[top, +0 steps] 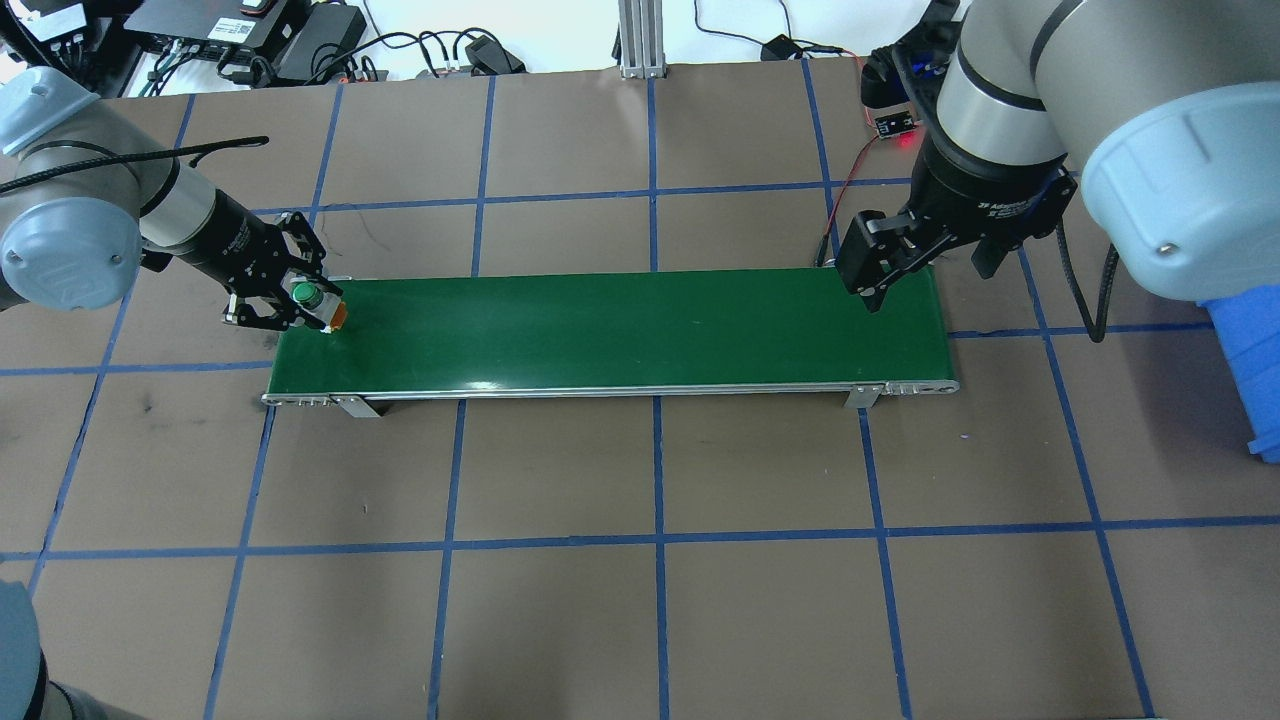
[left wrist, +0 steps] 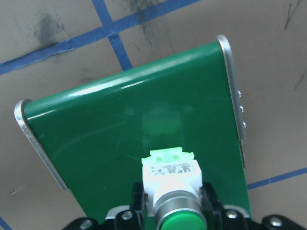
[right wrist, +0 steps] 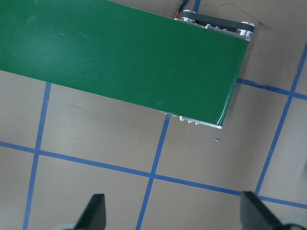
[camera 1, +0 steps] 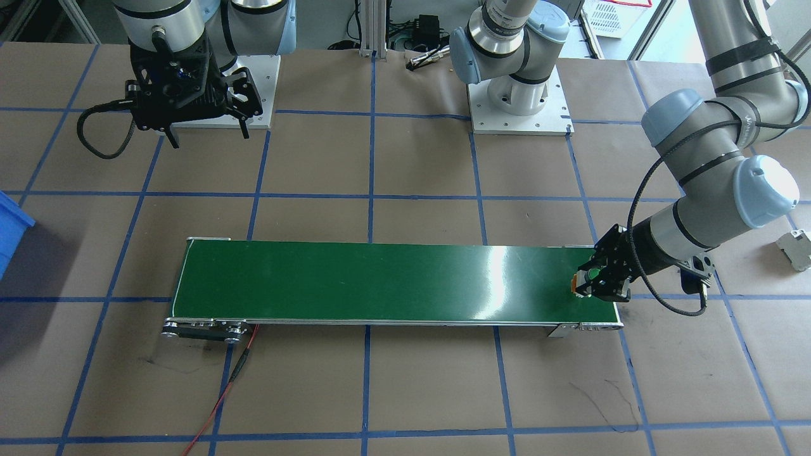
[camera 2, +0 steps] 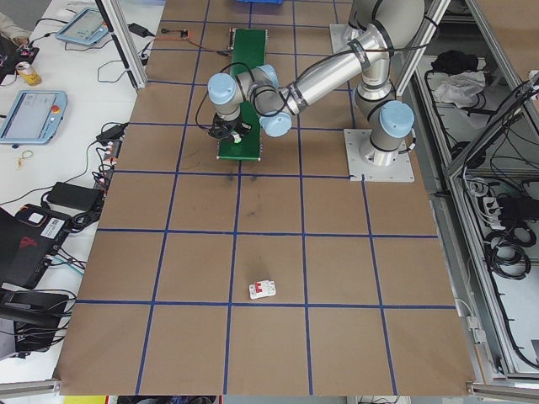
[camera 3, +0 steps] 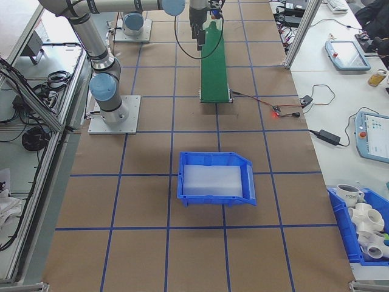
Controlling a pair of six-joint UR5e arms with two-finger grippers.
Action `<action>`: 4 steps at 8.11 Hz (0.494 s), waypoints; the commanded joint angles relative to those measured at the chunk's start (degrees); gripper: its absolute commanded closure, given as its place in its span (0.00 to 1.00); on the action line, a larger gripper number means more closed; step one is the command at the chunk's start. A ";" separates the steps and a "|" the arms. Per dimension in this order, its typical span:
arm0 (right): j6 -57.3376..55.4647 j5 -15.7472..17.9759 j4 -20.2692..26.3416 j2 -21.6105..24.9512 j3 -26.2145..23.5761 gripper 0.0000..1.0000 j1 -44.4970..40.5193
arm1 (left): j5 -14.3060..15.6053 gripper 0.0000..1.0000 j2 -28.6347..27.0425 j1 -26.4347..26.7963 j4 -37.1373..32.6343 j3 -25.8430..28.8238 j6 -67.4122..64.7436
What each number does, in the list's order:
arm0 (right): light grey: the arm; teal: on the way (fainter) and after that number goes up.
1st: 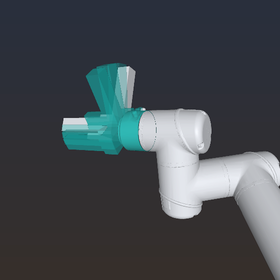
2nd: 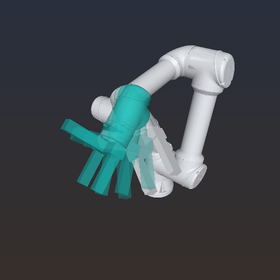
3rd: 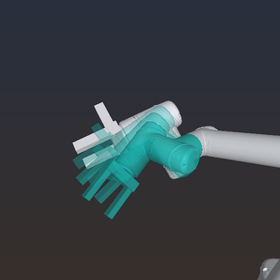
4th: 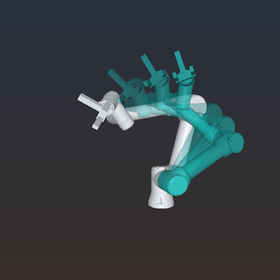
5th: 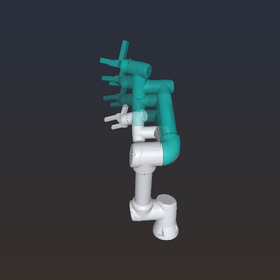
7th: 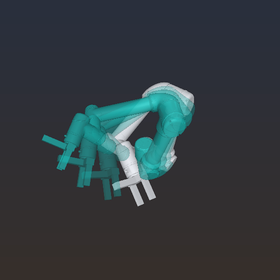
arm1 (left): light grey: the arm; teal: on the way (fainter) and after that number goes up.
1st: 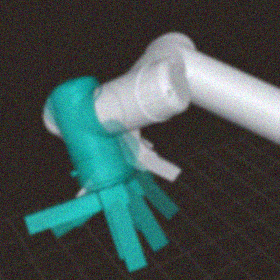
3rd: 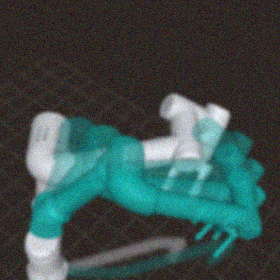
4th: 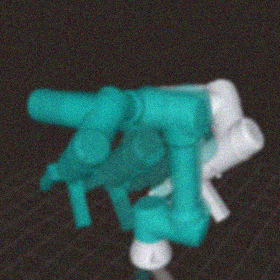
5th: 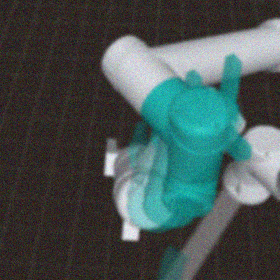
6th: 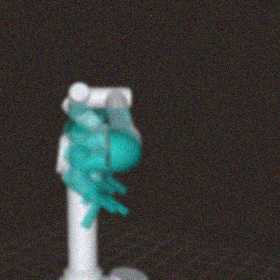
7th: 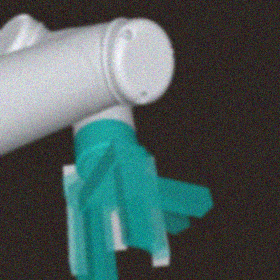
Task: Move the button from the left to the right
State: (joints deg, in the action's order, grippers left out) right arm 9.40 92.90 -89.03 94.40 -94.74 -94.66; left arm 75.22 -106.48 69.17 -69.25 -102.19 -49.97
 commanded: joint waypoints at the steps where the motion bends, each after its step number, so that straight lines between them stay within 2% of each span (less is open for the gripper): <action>1: 0.00 -0.09 0.00 0.00 0.00 0.00 0.00 | 0.45 0.94 -0.05 0.00 0.08 -0.21 0.22; 2: 0.00 0.00 0.00 0.00 0.00 0.00 0.00 | 1.67 0.92 -0.05 0.00 0.08 -0.29 0.40; 3: 0.00 0.00 -0.09 0.00 0.00 0.00 0.00 | 1.69 0.92 -0.05 0.00 0.08 -0.29 0.14; 4: 0.00 0.00 0.00 0.00 0.00 0.00 0.00 | 1.69 0.82 -0.05 0.00 0.08 -0.29 -0.04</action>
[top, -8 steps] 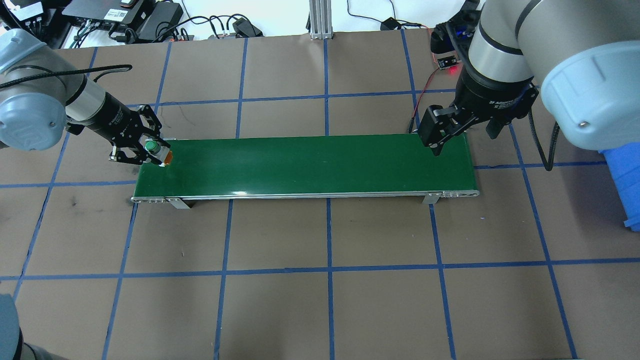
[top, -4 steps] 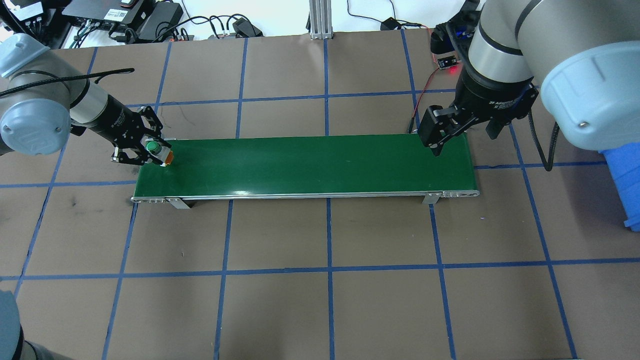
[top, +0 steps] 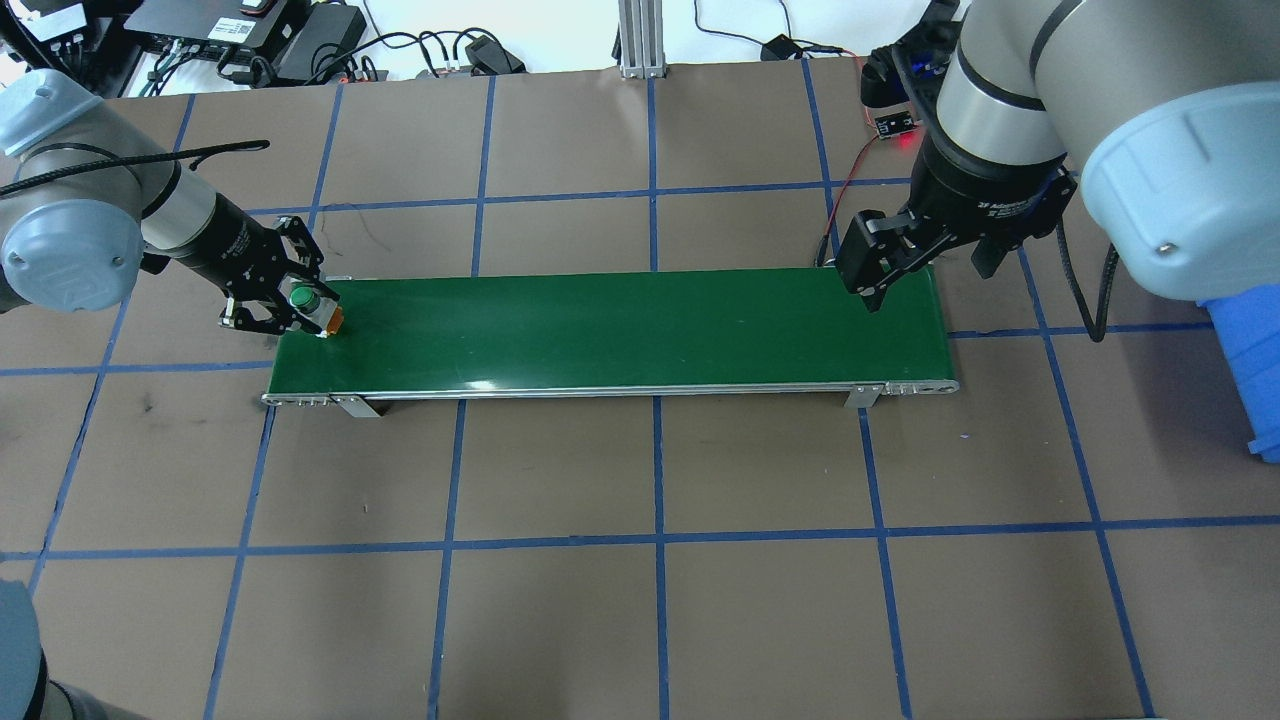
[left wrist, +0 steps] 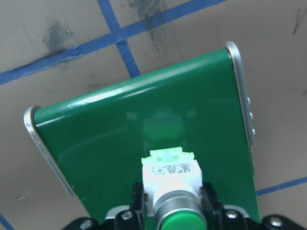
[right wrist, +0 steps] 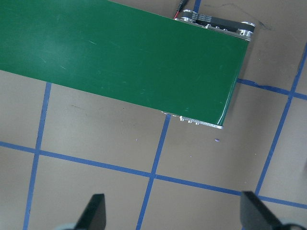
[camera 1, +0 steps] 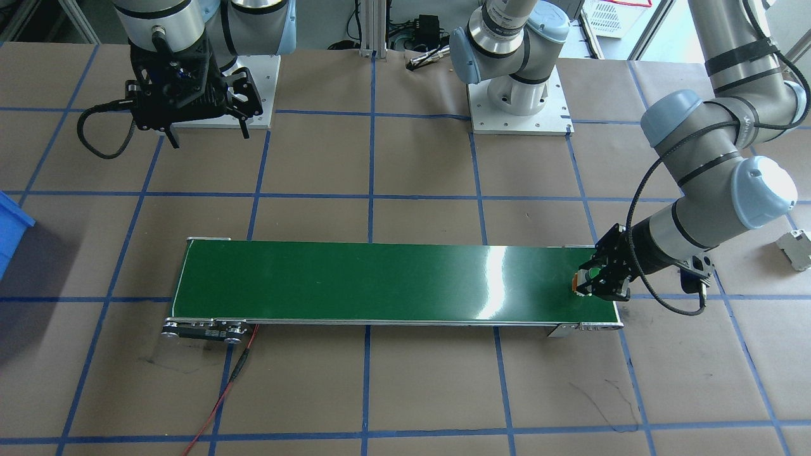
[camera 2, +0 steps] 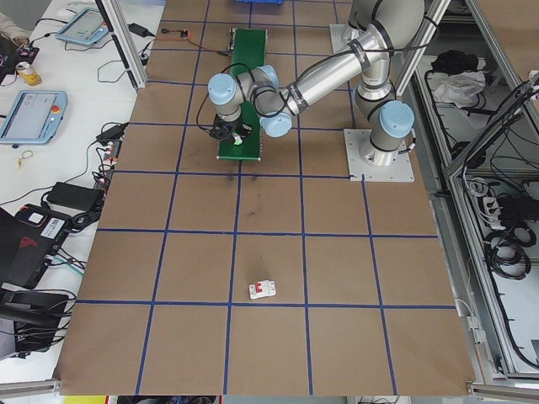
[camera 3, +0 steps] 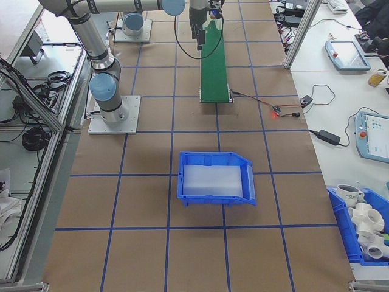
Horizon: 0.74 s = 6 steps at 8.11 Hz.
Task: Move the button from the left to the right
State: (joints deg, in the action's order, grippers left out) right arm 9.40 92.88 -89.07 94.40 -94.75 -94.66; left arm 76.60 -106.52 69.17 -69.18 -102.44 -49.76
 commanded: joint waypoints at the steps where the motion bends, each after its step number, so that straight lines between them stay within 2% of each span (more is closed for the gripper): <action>1: 0.00 0.02 0.03 0.00 0.00 0.00 0.00 | 0.30 0.80 -0.18 0.00 0.01 -0.39 -0.33; 3: 0.00 0.02 0.03 0.00 0.00 0.00 0.00 | 0.39 0.64 -0.79 0.00 0.36 -1.18 0.02; 4: 0.00 0.02 0.03 0.00 0.00 0.00 0.00 | 0.83 0.28 -0.88 0.00 1.75 -1.27 0.02; 5: 0.00 0.02 0.03 0.00 0.00 0.00 0.00 | 4.14 0.00 -0.88 0.00 4.38 -1.27 0.10; 6: 0.00 0.02 0.03 -0.09 0.00 0.00 0.00 | 5.91 0.00 -0.88 0.00 4.75 -1.27 0.80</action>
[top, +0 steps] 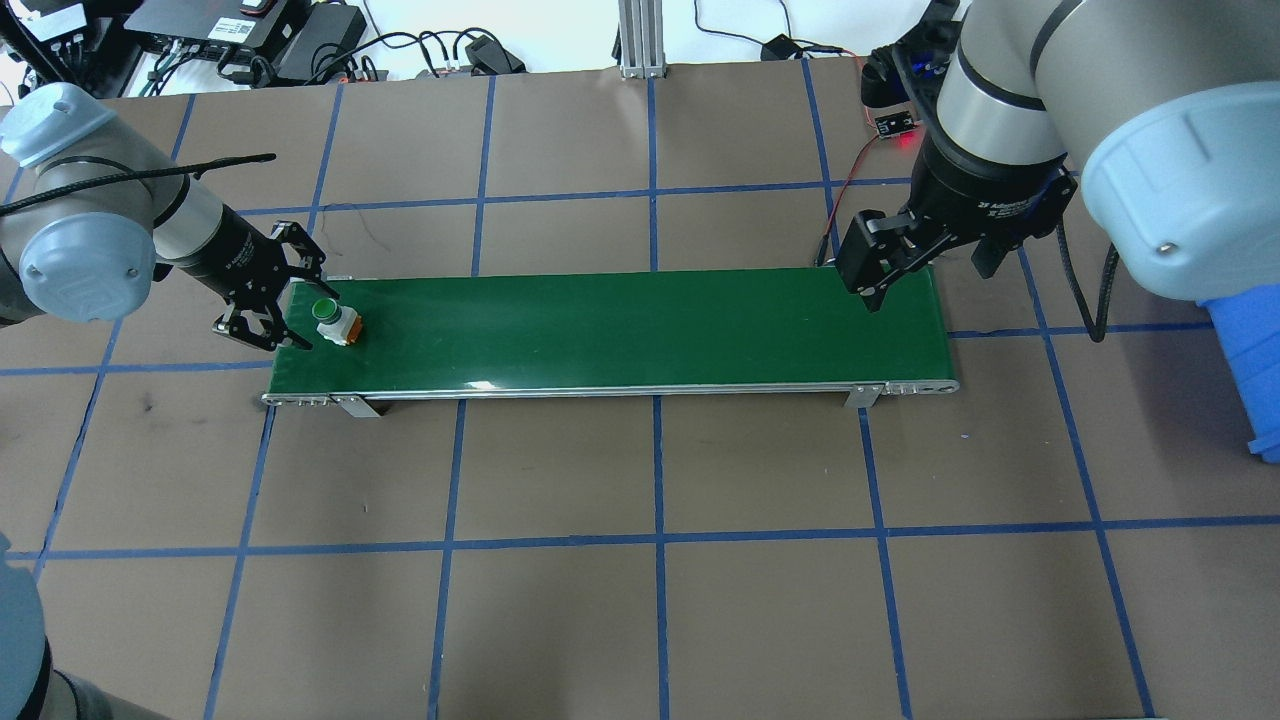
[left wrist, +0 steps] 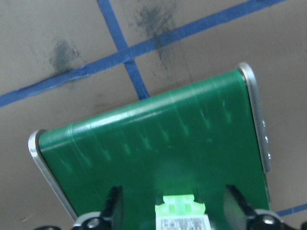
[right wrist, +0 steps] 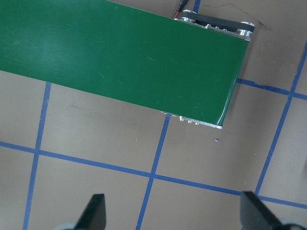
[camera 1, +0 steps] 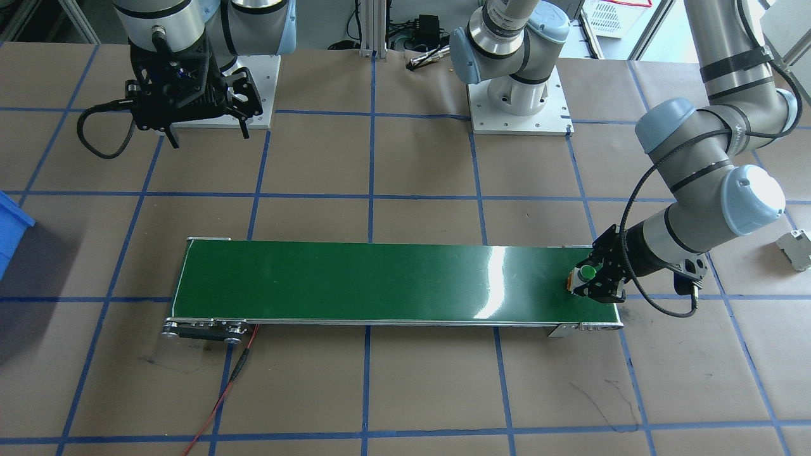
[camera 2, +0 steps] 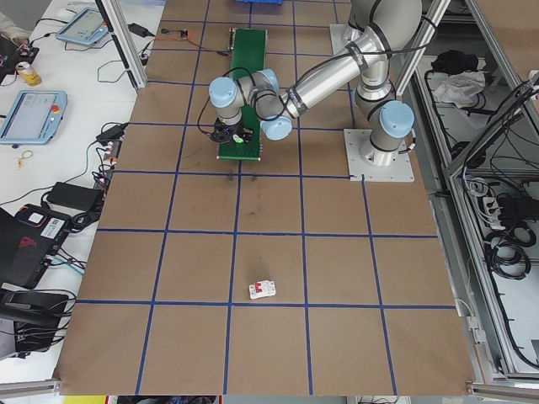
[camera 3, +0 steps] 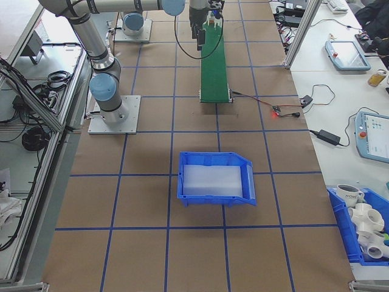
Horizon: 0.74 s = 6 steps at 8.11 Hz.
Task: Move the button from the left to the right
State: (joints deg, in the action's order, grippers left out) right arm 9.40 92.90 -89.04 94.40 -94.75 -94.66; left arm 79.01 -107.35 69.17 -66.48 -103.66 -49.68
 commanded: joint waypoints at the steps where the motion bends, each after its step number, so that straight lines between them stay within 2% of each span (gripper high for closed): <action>1: 0.00 0.00 0.01 -0.09 0.00 0.00 0.00 | 3.52 0.00 -0.05 0.00 2.15 -0.05 0.82; 5: 0.00 -0.17 -0.25 0.00 0.09 0.00 0.00 | 4.30 0.00 0.13 0.00 2.06 0.03 2.91; 6: 0.09 -0.26 -1.30 0.00 0.09 0.00 0.00 | 9.79 0.00 0.48 0.00 2.32 0.56 9.02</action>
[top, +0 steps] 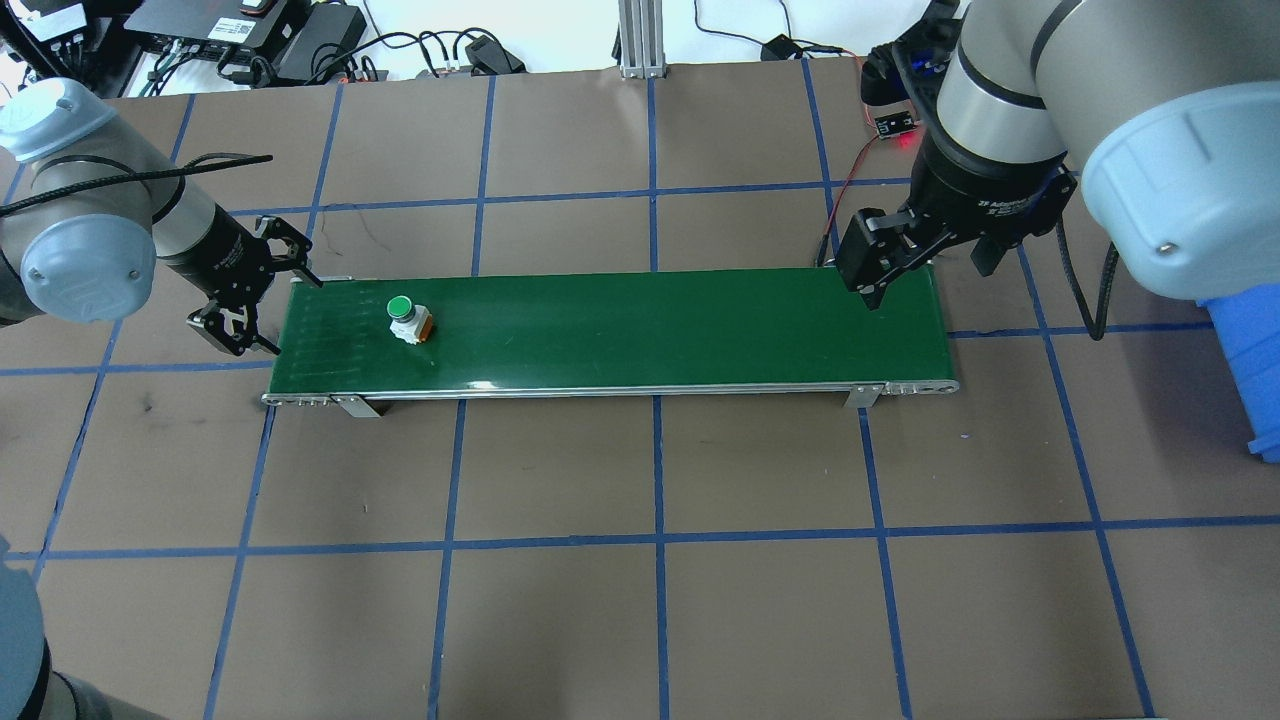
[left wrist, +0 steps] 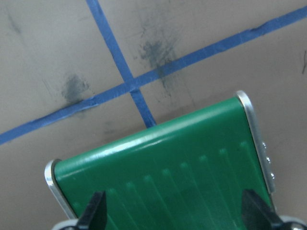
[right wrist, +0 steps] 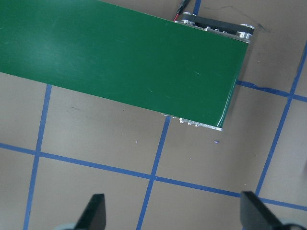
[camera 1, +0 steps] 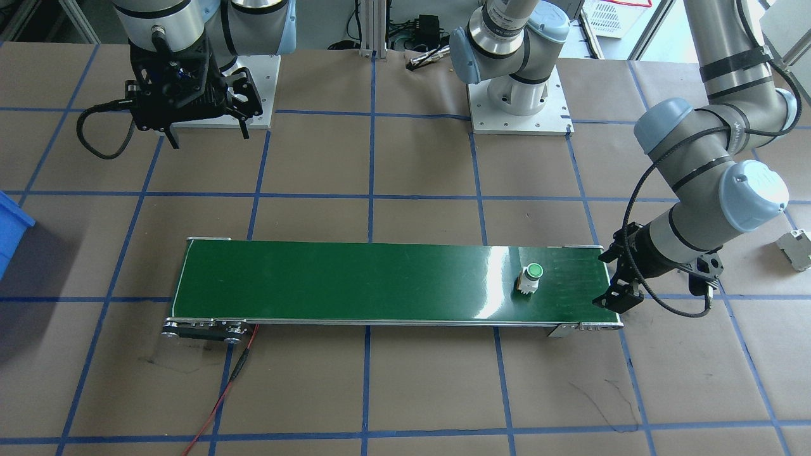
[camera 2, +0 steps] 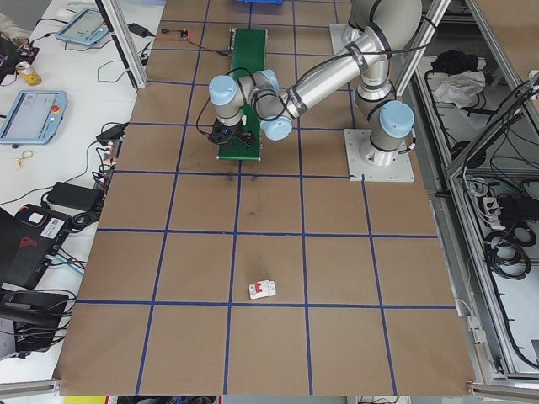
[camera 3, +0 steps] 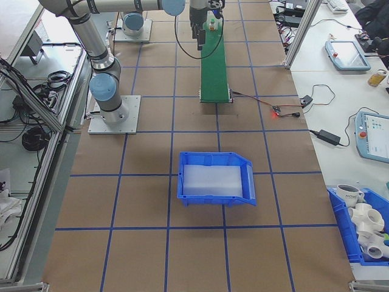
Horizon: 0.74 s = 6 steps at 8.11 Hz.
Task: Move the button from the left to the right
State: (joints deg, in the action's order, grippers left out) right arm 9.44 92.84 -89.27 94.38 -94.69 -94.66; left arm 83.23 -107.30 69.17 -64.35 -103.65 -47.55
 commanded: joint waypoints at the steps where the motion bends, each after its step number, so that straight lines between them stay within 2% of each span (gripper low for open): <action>1: -0.12 -0.38 -3.08 -0.08 0.03 0.00 0.00 | 8.94 0.00 1.12 0.00 0.18 0.81 11.47; 2: -0.12 -0.29 -4.50 -0.16 -0.06 0.00 0.00 | 8.62 0.00 2.87 0.61 -0.69 2.99 15.60; 3: -0.38 -0.55 -5.29 -0.95 -0.15 0.00 0.00 | 8.27 0.00 5.41 2.44 -5.39 6.67 18.51; 4: -0.30 -0.64 -7.56 -2.52 -0.24 0.00 0.00 | 9.05 0.00 7.52 5.59 -12.05 12.36 23.33; 5: -0.38 -0.64 -8.46 -4.02 -0.24 0.00 0.00 | 8.62 0.00 8.06 7.89 -17.25 19.73 26.34; 6: -0.73 0.05 -8.81 -5.86 -0.24 0.00 0.00 | 6.27 0.00 8.77 10.00 -30.70 26.06 26.71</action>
State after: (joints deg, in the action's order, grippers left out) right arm 9.09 92.27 -96.59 91.51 -94.88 -94.66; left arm 91.73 -100.25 75.08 -77.76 -89.08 -24.35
